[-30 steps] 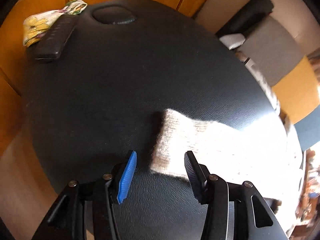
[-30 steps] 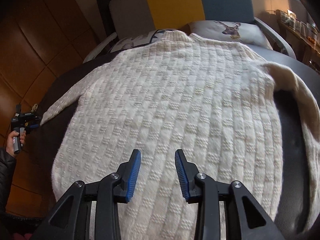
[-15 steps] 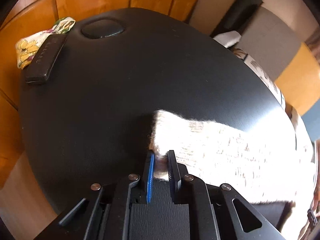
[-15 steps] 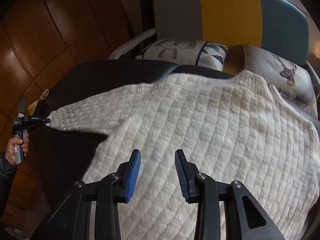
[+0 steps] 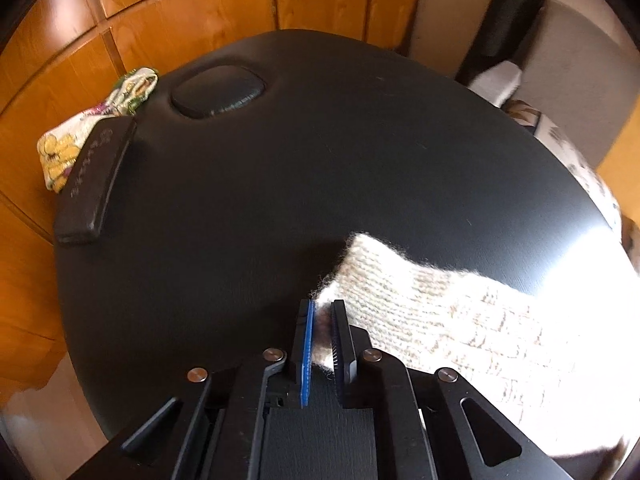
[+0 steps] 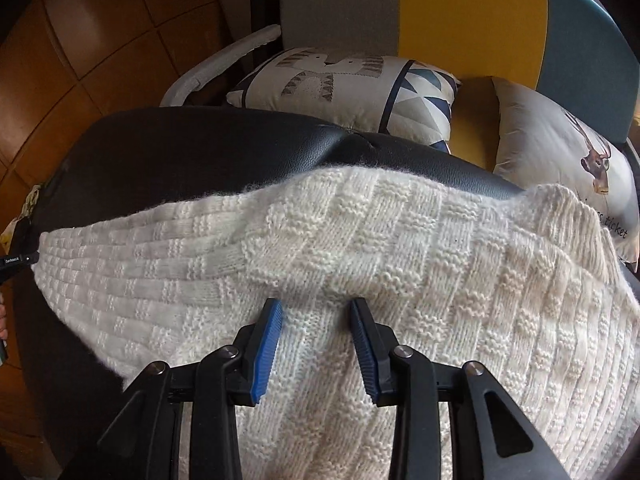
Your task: Fold clothes
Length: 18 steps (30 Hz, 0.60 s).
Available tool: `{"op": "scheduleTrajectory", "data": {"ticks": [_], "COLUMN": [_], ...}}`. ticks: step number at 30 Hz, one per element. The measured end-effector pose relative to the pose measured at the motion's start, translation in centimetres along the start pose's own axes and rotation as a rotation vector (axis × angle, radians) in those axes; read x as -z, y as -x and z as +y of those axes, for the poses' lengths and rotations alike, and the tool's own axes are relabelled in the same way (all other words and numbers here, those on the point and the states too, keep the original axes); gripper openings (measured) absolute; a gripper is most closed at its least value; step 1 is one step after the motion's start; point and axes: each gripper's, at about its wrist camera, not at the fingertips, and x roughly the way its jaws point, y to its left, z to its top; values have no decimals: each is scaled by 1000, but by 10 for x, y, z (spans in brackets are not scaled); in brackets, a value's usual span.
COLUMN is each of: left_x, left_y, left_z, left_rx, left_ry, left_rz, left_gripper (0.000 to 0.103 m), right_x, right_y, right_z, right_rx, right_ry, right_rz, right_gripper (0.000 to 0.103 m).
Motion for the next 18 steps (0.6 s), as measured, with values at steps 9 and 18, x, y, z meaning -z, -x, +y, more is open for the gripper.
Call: {"op": "scheduleTrajectory", "data": {"ticks": [9, 18], "left_x": [-37, 44], "left_y": [67, 167], "left_z": [-47, -298], "left_rx": [8, 532], "left_ry": [-51, -676], "left_rz": [-160, -220], "left_gripper": [15, 45], "right_x": [-4, -5], "right_y": [28, 83], "right_z": [-68, -211], "right_rx": [-91, -178], "right_ry": [-65, -138], "right_rz": [-44, -72], "right_gripper": [44, 44]}}
